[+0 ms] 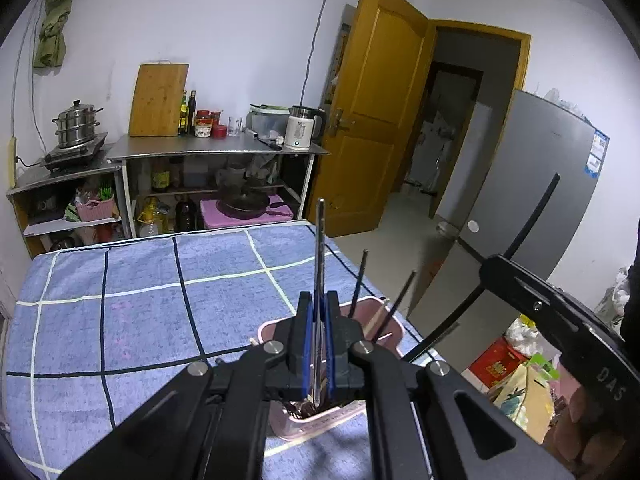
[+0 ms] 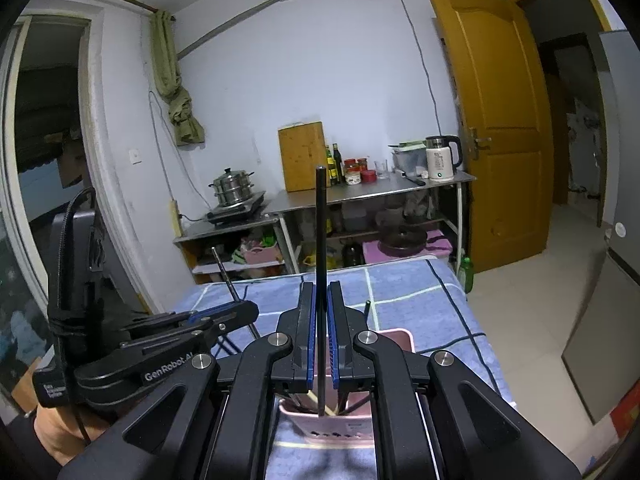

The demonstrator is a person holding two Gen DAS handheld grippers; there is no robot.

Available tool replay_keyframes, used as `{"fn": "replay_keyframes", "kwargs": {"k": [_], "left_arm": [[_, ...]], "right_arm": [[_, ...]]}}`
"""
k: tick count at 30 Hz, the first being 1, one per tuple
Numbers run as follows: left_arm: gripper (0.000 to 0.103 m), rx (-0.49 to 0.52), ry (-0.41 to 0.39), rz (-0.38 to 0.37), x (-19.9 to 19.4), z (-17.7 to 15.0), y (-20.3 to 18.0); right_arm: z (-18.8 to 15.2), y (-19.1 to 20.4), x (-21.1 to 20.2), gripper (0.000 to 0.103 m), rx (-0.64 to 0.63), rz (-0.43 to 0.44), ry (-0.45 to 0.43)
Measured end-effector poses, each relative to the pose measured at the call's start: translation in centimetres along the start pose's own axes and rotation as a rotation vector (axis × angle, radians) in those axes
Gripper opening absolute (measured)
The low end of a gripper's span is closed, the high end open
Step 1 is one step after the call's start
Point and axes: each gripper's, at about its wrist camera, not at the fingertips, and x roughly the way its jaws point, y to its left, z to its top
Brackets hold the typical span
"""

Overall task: Organize utensils
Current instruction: 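Carry the black chopstick into the pink holder and open the right tool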

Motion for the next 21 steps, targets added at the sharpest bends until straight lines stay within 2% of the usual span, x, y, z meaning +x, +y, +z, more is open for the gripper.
{"fn": "replay_keyframes", "kwargs": {"k": [10, 21], "left_arm": [[0.006, 0.024, 0.038, 0.021, 3.0, -0.4, 0.4], [0.007, 0.056, 0.067, 0.032, 4.3, -1.2, 0.3]], "right_arm": [[-1.2, -0.2, 2.7, 0.005, 0.001, -0.018, 0.029], [-3.0, -0.3, 4.6, 0.005, -0.015, -0.024, 0.086]]}}
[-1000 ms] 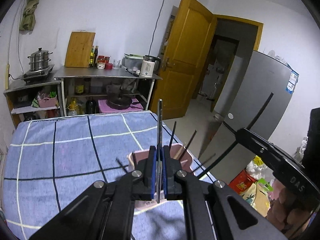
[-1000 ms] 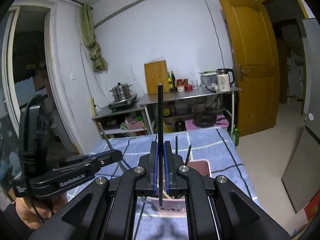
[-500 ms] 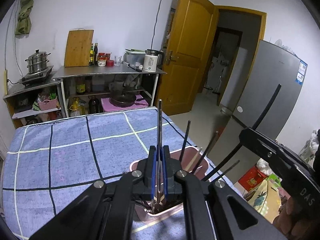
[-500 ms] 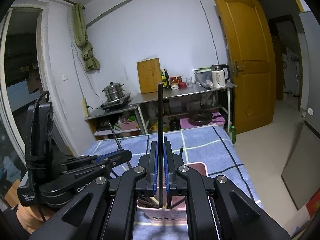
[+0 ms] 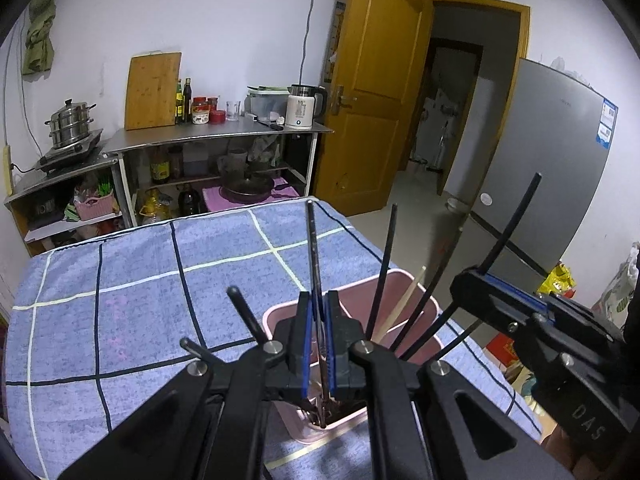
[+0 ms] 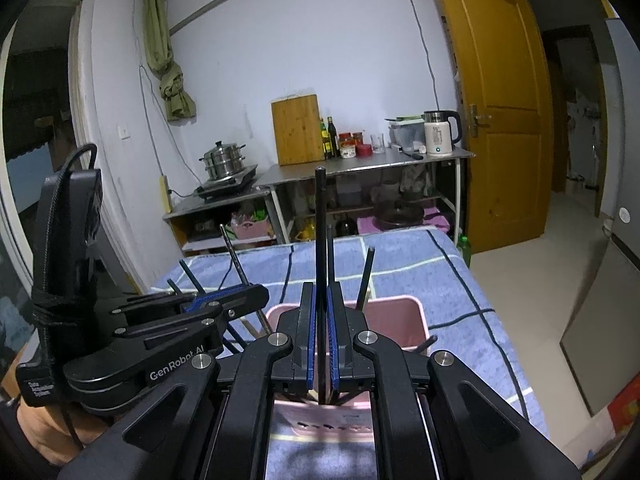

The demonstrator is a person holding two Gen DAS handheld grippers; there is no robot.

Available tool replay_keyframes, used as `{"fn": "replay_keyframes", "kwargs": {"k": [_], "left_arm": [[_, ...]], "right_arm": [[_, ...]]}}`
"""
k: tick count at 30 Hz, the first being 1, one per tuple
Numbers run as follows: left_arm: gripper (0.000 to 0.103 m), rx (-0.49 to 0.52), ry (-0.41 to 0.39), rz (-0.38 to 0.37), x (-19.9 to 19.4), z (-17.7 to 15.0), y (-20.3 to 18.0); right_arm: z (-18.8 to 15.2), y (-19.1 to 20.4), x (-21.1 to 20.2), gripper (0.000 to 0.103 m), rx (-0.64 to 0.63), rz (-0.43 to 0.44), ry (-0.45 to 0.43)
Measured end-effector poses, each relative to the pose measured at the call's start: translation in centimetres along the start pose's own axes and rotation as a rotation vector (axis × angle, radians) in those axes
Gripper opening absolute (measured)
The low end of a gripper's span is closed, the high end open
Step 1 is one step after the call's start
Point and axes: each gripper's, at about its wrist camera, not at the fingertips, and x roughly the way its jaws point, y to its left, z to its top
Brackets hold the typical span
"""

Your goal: Organize utensils

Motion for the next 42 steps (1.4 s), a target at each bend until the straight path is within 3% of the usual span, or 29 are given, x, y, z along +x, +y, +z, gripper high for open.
{"fn": "replay_keyframes", "kwargs": {"k": [12, 15, 20, 32, 36, 38, 42], "left_arm": [[0.007, 0.009, 0.033, 0.004, 0.0, -1.1, 0.2], [0.008, 0.005, 0.014, 0.005, -0.8, -0.9, 0.3], [0.023, 0.002, -0.022, -0.002, -2.4, -0.7, 0.3], [0.029, -0.007, -0.096, -0.013, -6.7, -0.8, 0.4], [0.031, -0.001, -0.127, -0.012, -8.4, -1.5, 0.0], [0.038, -0.007, -0.15, -0.018, -9.5, -2.1, 0.0], [0.038, -0.012, -0.179, -0.015, -11.1, -3.8, -0.2]], "right_arm": [[-1.9, -0.5, 1.3, 0.005, 0.01, 0.002, 0.066], [-1.8, -0.4, 0.8, 0.006, 0.007, 0.009, 0.061], [-1.2, 0.2, -0.6, 0.011, -0.025, 0.005, 0.027], [-0.9, 0.6, -4.7, 0.016, -0.011, -0.017, -0.032], [-1.3, 0.8, -6.2, 0.018, -0.009, -0.024, -0.048], [-1.6, 1.1, -7.1, 0.021, -0.009, -0.025, -0.056], [-2.4, 1.8, -8.4, 0.023, -0.033, -0.031, -0.072]]}}
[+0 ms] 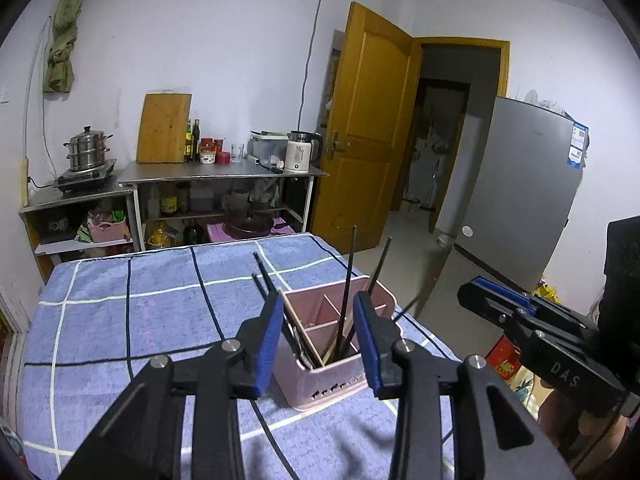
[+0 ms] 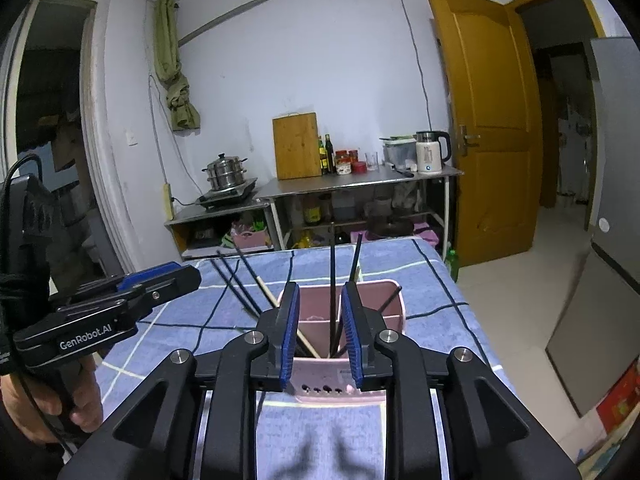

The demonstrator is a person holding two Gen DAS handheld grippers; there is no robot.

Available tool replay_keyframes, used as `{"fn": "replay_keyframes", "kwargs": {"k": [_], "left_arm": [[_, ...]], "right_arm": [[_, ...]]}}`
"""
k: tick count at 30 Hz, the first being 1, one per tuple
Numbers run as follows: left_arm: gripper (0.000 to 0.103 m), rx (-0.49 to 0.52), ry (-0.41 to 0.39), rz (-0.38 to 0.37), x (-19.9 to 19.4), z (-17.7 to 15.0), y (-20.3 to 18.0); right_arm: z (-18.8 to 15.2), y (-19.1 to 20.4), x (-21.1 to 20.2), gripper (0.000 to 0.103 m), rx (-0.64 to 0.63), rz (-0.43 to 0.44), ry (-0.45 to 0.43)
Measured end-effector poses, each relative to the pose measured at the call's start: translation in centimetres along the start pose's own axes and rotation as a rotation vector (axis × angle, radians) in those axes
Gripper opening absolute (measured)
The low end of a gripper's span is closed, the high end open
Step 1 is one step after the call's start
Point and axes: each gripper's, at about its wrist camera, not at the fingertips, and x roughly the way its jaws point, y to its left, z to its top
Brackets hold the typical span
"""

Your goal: Organize utensils

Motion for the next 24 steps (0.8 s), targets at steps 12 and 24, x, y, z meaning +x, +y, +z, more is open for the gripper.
{"fn": "replay_keyframes", "kwargs": {"k": [12, 24], "left_arm": [[0.046, 0.005, -0.04, 0.031, -2.6, -4.9, 0.0], [0.055, 0.01, -0.038, 0.069, -3.8, -10.3, 0.2]], "right_arm": [[-4.2, 1.5, -1.6, 0.027, -0.019, -0.009, 0.016], [-9.6, 3.0, -2.7, 0.028, -0.06, -0.018, 0.01]]}}
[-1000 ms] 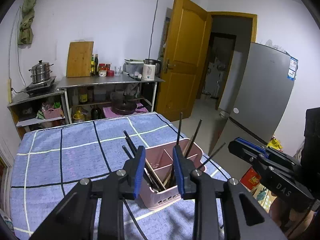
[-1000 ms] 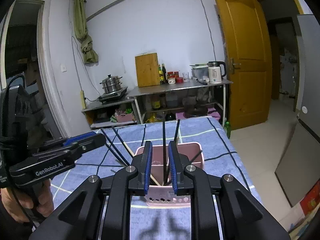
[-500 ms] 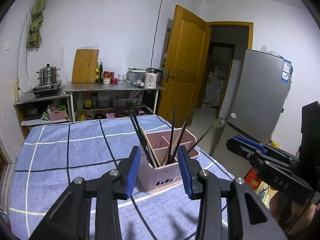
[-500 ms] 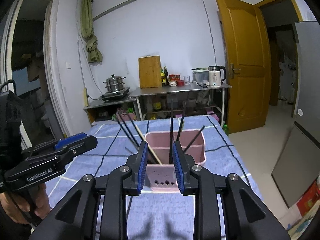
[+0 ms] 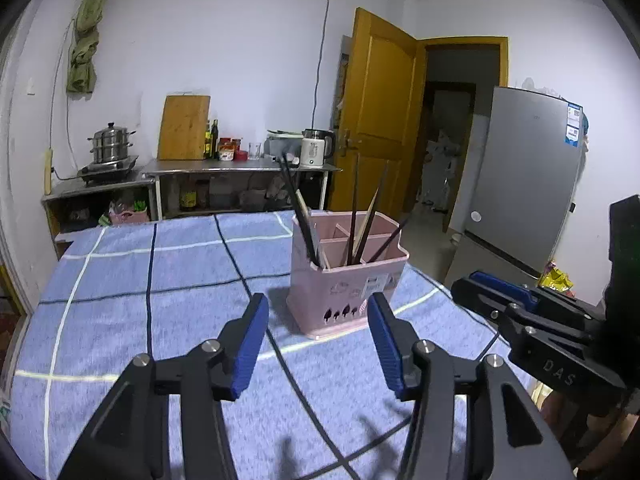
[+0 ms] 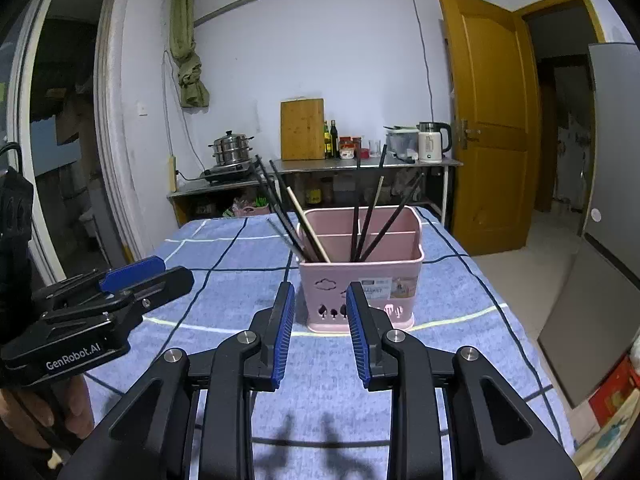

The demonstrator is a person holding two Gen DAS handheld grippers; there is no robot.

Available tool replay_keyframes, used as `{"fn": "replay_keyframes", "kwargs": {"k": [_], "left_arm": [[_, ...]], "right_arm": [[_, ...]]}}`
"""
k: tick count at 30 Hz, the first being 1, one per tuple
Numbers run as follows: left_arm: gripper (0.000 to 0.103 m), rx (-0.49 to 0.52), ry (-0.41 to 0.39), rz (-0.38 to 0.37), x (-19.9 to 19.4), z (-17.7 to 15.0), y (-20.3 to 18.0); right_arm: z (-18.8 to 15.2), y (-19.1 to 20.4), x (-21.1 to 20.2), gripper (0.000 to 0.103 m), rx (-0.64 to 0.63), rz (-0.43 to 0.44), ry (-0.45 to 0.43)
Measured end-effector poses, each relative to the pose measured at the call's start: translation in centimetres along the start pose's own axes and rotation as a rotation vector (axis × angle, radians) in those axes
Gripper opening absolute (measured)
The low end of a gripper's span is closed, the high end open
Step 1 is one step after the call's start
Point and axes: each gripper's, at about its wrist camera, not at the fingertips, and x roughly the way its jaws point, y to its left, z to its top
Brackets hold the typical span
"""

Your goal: Organize utensils

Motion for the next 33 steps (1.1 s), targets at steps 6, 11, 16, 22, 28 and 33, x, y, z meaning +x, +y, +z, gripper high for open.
{"fn": "replay_keyframes", "kwargs": {"k": [6, 11, 16, 22, 28, 33], "left_arm": [[0.057, -0.005, -0.004, 0.019, -0.5, -1.8, 0.1], [0.057, -0.009, 0.004, 0.033, -0.6, -3.0, 0.1], [0.057, -0.013, -0.001, 0.046, -0.7, -4.2, 0.2], [0.057, -0.014, -0.008, 0.07, -0.7, -5.1, 0.2], [0.057, -0.01, -0.004, 0.092, -0.6, -5.4, 0.3], [0.057, -0.007, -0.009, 0.103, -0.8, -5.5, 0.3]], "right_arm": [[-1.7, 0.5, -0.7, 0.032, 0.01, -0.001, -0.031], [-2.9, 0.5, -1.1, 0.032, 0.014, -0.022, -0.046], [-4.2, 0.6, -1.3, 0.032, 0.012, -0.041, -0.055], [-5.1, 0.9, -1.3, 0.032, -0.006, -0.055, -0.066], [-5.5, 0.9, -1.4, 0.032, -0.008, -0.057, -0.069], [-5.6, 0.9, -1.4, 0.033, -0.005, -0.062, -0.071]]}}
